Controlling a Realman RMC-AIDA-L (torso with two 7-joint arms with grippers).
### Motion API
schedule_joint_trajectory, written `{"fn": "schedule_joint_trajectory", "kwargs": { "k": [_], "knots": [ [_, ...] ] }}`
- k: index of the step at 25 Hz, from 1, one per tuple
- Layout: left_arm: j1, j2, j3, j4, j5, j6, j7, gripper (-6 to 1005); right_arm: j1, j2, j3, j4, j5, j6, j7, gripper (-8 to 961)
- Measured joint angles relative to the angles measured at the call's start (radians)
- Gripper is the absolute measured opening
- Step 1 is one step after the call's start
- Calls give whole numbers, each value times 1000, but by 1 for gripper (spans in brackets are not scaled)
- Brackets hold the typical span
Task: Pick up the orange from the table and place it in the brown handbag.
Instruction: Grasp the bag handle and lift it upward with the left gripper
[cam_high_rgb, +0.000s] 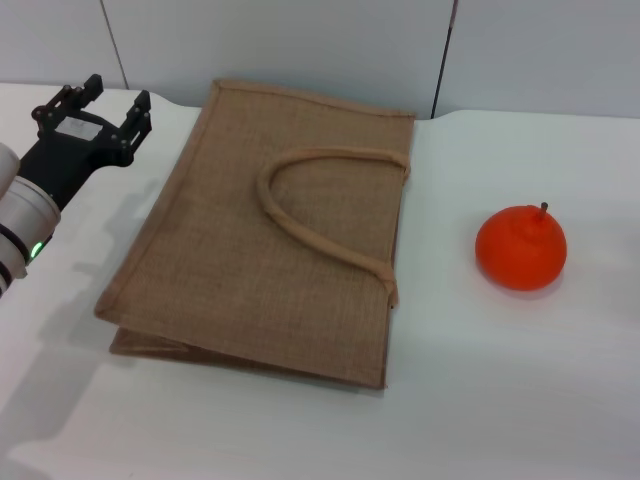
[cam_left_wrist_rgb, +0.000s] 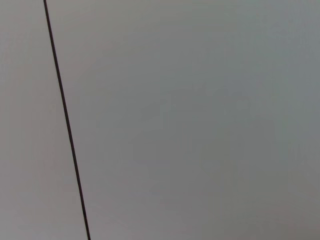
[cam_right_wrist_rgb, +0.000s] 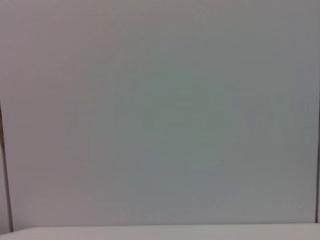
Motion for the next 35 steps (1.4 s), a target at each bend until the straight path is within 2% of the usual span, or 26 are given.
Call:
{"fn": "schedule_joint_trajectory", "kwargs": {
  "k": [20, 25, 28, 35],
  "knots": [
    [-5, 0, 0, -2, 2, 7, -5, 603, 10, 0, 0, 3, 0, -34, 0, 800],
    [-13, 10, 0, 17, 32, 27, -139, 603, 11, 0, -1, 3, 0, -46, 0, 800],
    [-14, 16, 0, 77, 151, 90, -284, 604, 11, -2, -6, 6, 0, -66, 0, 800],
    [58, 15, 0, 379, 581, 271, -696, 604, 21, -3, -9, 7, 0, -77, 0, 800]
  ]
}}
